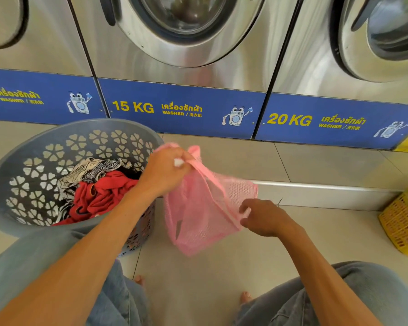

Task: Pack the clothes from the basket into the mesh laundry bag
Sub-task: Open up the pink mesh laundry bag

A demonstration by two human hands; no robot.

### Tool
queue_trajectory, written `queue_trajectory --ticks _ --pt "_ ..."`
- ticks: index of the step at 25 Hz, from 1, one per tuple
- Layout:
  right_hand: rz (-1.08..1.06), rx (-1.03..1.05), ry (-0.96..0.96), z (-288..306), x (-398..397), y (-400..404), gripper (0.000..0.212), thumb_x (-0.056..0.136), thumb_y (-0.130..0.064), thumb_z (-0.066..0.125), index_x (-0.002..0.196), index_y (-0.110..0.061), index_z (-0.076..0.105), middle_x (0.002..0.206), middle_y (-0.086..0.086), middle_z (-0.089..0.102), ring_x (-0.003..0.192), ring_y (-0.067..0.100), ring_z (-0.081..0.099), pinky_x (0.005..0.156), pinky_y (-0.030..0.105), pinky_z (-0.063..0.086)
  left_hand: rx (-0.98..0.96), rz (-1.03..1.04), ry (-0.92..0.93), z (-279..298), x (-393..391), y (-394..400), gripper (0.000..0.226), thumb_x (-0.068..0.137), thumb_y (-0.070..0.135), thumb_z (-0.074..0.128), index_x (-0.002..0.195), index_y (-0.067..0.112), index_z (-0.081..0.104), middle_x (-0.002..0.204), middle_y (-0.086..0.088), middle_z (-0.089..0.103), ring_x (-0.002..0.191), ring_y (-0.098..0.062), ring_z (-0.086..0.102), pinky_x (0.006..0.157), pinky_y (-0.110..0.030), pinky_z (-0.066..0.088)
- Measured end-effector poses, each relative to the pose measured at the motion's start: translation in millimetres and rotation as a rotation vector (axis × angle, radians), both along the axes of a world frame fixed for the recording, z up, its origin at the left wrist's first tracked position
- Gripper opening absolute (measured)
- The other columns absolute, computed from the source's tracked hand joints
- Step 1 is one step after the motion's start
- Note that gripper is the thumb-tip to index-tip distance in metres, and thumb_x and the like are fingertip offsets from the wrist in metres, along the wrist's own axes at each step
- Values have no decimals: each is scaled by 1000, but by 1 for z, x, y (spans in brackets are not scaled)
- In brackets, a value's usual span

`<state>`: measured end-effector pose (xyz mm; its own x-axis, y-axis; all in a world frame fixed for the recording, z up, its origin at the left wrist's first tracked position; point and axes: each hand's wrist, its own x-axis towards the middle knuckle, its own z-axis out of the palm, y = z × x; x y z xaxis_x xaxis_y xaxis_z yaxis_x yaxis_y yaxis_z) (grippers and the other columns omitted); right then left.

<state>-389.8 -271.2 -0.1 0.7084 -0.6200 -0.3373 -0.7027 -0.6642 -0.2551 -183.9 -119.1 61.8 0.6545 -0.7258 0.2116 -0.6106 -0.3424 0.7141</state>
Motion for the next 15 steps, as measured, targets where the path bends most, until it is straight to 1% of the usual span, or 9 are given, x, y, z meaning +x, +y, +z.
queue_trajectory --ticks 2,3,4,6,7,8,10,12,15 --pt "-26 156 -302 12 4 8 62 85 -44 71 140 -32 46 118 -9 51 98 14 62 77 25 46 92 -204 -61 -3 -18 -1 11 87 25 73 96 26 79 105 5 62 103 -11 54 86 -19 34" --pt "-11 192 -385 18 7 13 69 84 -47 72 145 -34 42 120 -9 47 99 13 61 76 23 44 123 -286 -73 -6 -26 -3 12 87 24 73 97 26 79 98 9 60 102 -11 55 84 -19 35" --pt "26 198 -420 22 10 19 66 86 -47 70 145 -35 44 121 -10 48 99 11 59 76 20 42 149 -341 -75 -7 -32 -4 13 87 22 72 98 26 79 91 14 57 97 -12 55 82 -21 37" --pt "121 186 -413 23 13 26 38 93 -43 64 129 -30 64 119 -9 61 96 6 56 75 14 40 189 -379 -71 -11 -33 -5 15 88 23 71 100 28 78 84 20 48 88 -11 53 79 -25 40" --pt "132 192 -383 20 13 27 27 95 -41 61 115 -26 72 115 -8 66 96 6 57 77 15 42 198 -376 -73 -13 -30 -5 16 87 24 72 101 30 78 85 20 47 88 -12 54 80 -27 42" --pt "120 206 -366 17 13 28 26 96 -41 58 103 -22 75 111 -7 69 97 8 59 81 21 45 204 -369 -71 -15 -25 -5 16 86 26 73 100 32 77 86 18 48 90 -14 56 82 -28 45" --pt "69 242 -376 13 13 26 30 98 -39 55 88 -15 71 96 -6 70 92 11 62 84 34 49 195 -359 -47 -15 -19 -2 17 85 28 75 101 34 77 90 15 53 93 -13 57 86 -31 48" --pt "-41 322 -464 15 17 26 30 99 -31 50 77 -12 56 78 -4 60 74 14 54 71 35 43 169 -339 -31 -10 -16 1 25 85 28 74 110 31 75 102 11 61 102 -12 58 93 -29 46" --pt "-318 497 -688 21 22 22 25 97 -24 45 75 -15 52 74 2 51 73 20 47 67 34 36 174 -296 -23 -6 -9 7 44 87 10 66 128 27 65 130 7 61 126 -14 52 102 -27 39"
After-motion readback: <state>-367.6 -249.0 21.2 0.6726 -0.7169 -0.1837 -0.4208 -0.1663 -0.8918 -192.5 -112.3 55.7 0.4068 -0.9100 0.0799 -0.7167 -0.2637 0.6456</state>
